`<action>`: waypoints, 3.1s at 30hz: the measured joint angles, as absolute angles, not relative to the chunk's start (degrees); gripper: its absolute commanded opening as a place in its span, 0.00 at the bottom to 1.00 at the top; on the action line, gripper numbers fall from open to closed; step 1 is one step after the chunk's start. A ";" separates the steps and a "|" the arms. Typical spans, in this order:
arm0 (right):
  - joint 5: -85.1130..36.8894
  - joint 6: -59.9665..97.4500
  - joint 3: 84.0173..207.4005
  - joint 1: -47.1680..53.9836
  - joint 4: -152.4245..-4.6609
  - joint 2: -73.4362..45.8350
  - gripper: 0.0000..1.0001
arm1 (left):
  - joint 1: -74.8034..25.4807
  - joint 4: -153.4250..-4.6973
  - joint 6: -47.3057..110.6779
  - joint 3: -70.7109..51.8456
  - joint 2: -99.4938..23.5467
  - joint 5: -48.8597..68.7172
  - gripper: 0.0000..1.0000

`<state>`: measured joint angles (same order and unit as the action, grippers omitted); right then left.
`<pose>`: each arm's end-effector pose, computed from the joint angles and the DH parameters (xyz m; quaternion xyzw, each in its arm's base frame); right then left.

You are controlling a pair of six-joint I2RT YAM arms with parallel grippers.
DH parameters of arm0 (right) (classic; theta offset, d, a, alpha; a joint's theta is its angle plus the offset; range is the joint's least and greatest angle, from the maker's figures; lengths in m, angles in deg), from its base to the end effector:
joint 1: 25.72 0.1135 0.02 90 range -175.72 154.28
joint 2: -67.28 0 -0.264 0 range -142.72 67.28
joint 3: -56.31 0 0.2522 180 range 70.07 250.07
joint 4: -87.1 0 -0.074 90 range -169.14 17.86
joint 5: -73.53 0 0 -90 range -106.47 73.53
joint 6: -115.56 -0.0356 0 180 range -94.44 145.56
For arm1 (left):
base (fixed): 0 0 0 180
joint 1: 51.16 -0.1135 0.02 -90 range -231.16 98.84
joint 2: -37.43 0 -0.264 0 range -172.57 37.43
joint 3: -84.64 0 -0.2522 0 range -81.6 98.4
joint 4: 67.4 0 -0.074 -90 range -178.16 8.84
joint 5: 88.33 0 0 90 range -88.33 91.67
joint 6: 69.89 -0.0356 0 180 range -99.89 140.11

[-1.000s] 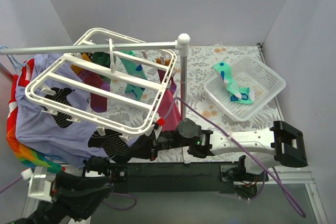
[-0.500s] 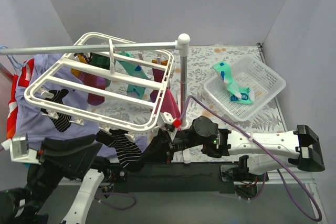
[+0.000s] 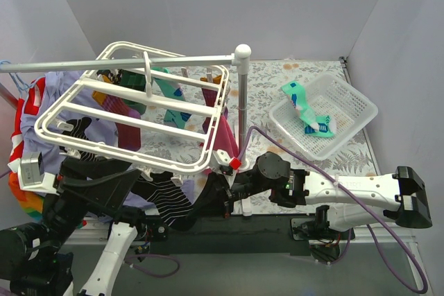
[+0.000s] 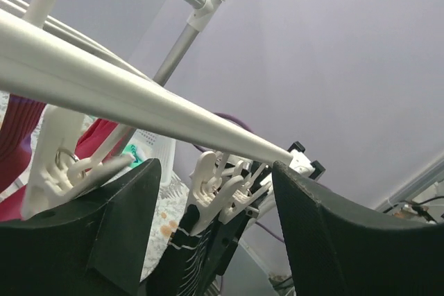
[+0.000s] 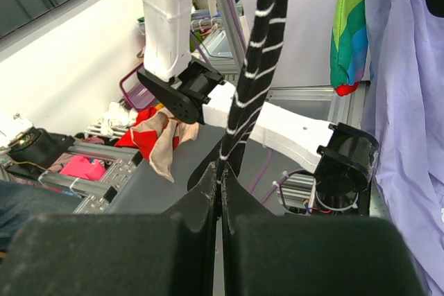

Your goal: Remove the socks clipped to the hanger

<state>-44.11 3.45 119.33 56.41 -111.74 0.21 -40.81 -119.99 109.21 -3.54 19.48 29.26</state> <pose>0.0207 0.2705 0.3658 -0.4602 0.4185 0.6967 0.3573 -0.0647 -0.0049 0.4754 -0.1956 0.5486 -0.6987 0.4156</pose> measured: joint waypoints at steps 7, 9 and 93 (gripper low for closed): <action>-45.84 3.43 119.33 55.97 -111.04 0.28 0.01 | -40.81 -117.00 108.18 -7.76 19.52 34.90 0.66; -46.29 3.43 119.33 55.93 -110.69 0.34 0.01 | -40.81 -115.99 108.00 -8.96 19.61 36.58 0.66; -16.02 11.73 120.82 5.37 -56.66 12.76 0.72 | -40.81 -106.64 111.79 -15.67 18.43 43.08 0.03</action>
<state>-16.02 11.73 120.82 5.37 -56.66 12.76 -40.81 -106.64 111.79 -15.67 18.43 43.08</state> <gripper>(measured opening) 0.721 0.258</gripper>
